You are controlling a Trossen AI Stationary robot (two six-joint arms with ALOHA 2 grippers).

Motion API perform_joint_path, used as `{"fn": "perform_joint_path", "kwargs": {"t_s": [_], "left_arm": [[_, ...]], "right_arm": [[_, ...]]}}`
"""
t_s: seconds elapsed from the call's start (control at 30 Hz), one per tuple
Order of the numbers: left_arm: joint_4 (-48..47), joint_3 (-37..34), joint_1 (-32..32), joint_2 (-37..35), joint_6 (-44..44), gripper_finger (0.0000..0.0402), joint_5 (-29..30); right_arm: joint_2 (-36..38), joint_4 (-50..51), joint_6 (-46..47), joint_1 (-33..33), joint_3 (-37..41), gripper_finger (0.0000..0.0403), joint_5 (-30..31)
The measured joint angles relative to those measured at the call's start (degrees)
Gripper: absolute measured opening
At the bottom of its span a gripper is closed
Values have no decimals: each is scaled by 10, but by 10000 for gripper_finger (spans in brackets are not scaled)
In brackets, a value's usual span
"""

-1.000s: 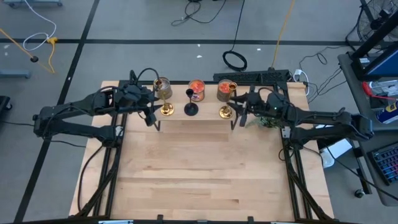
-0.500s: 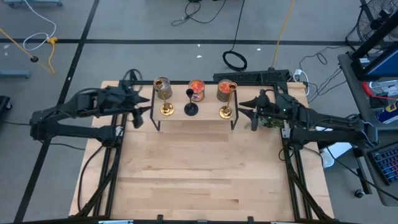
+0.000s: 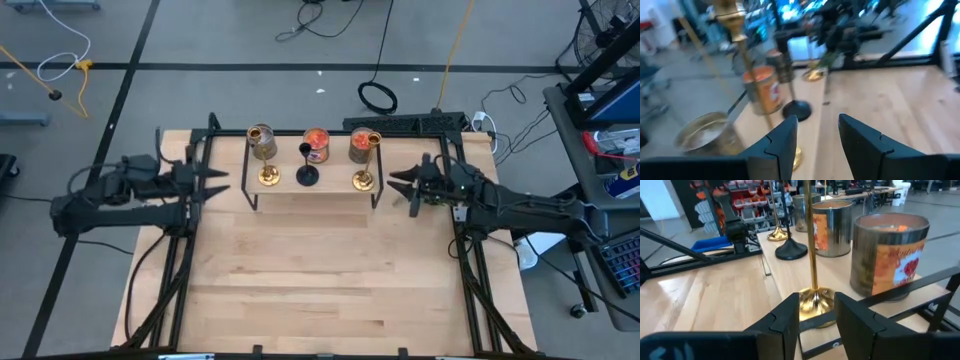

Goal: Pick & Place candle stick holders
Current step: Return to Home Position

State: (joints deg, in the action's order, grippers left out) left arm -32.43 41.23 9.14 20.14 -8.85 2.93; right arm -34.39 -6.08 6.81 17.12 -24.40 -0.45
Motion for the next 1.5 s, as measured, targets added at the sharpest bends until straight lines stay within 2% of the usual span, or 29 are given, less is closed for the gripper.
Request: {"fn": "perform_joint_path", "kwargs": {"t_s": [0.1, 0.27, 0.37, 0.57, 0.87, 1.17, 1.5], "left_arm": [[63, -62, 0, -41, -2, 154, -27], [180, -164, 0, -90, 10, 154, -29], [230, -221, 0, -111, 14, 154, -30], [307, -312, 0, -135, 18, 154, -30], [402, -395, 0, -139, 34, 154, -32], [412, -404, 0, -134, 36, 154, -92], [412, -404, 0, -134, 41, 154, -90]], "right_arm": [[13, -45, -1, 0, 33, 121, -28], [38, -134, -2, 0, 82, 119, -136], [55, -177, -4, 0, 110, 119, -177], [92, -198, -4, 0, 163, 117, -178], [130, -201, -4, 0, 212, 119, -177], [131, -202, -17, 0, 216, 117, -177], [131, -184, -30, 0, 217, 116, -177]]}}
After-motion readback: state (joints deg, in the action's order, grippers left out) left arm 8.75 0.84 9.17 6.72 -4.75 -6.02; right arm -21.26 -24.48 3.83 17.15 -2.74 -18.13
